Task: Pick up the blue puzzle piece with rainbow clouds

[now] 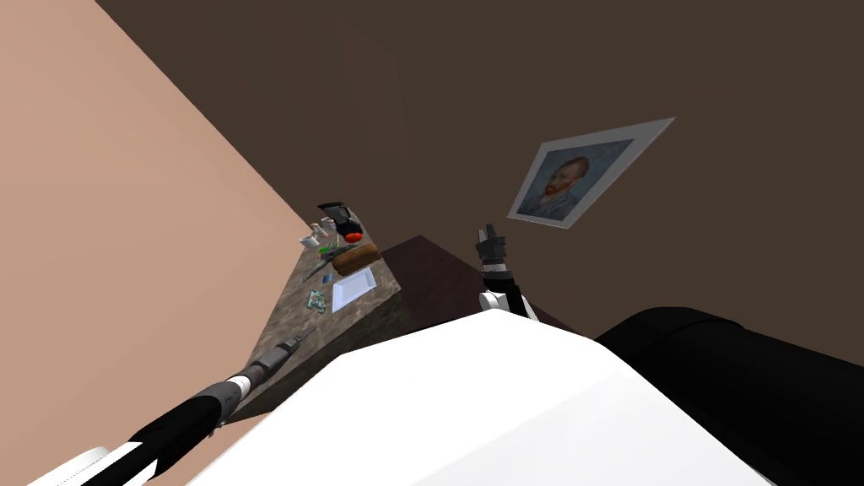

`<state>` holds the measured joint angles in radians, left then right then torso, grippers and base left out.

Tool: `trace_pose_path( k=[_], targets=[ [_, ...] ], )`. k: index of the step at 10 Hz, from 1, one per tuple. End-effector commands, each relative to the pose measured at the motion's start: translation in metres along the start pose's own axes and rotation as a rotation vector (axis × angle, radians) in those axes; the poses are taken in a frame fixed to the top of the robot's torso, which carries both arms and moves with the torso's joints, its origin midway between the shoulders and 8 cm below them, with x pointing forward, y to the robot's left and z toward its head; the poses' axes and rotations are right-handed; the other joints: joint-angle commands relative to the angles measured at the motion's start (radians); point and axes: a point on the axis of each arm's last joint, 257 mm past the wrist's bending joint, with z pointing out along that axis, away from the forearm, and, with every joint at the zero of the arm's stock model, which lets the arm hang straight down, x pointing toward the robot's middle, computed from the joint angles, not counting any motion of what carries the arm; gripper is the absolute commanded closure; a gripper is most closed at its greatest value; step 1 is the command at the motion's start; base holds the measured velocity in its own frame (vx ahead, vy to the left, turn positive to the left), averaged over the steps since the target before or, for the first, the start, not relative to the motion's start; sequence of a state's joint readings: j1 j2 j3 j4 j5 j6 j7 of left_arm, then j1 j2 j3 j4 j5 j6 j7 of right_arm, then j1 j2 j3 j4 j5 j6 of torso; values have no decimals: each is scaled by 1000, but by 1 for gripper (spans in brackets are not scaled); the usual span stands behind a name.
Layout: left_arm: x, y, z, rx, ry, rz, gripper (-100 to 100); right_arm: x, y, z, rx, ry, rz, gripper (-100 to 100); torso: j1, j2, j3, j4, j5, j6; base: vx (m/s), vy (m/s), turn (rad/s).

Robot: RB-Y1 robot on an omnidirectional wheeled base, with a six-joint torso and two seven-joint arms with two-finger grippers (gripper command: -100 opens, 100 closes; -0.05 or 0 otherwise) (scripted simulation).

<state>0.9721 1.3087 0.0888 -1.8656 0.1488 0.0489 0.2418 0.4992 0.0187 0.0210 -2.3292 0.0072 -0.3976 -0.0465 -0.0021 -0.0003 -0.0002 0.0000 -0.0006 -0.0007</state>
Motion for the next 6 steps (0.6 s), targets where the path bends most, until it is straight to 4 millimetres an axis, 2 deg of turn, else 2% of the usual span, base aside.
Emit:
trace_pose_path(
  k=[1,2,3,4,5,6],
  targets=[
    [-8,5,2,-26,5,27,-100,0,0,0,0,0,0,0,0,0,0,0,0,0,14,-23,-86],
    [-15,22,-1,-74,6,40,-100,0,0,0,0,0,0,0,0,0,0,0,0,0,21,-25,-128],
    [-17,20,0,-74,10,56,-100,0,0,0,0,0,0,0,0,0,0,0,0,0,17,-19,-79],
    [-26,34,-3,-120,11,78,-100,0,0,0,0,0,0,0,0,0,0,0,0,0,21,-32,-153],
    [-27,33,-3,-120,13,85,-100,0,0,0,0,0,0,0,0,0,0,0,0,0,18,-25,-64],
    [-37,45,-5,-161,14,108,-100,0,0,0,0,0,0,0,0,0,0,0,0,-1,15,-34,-107]
  ],
)
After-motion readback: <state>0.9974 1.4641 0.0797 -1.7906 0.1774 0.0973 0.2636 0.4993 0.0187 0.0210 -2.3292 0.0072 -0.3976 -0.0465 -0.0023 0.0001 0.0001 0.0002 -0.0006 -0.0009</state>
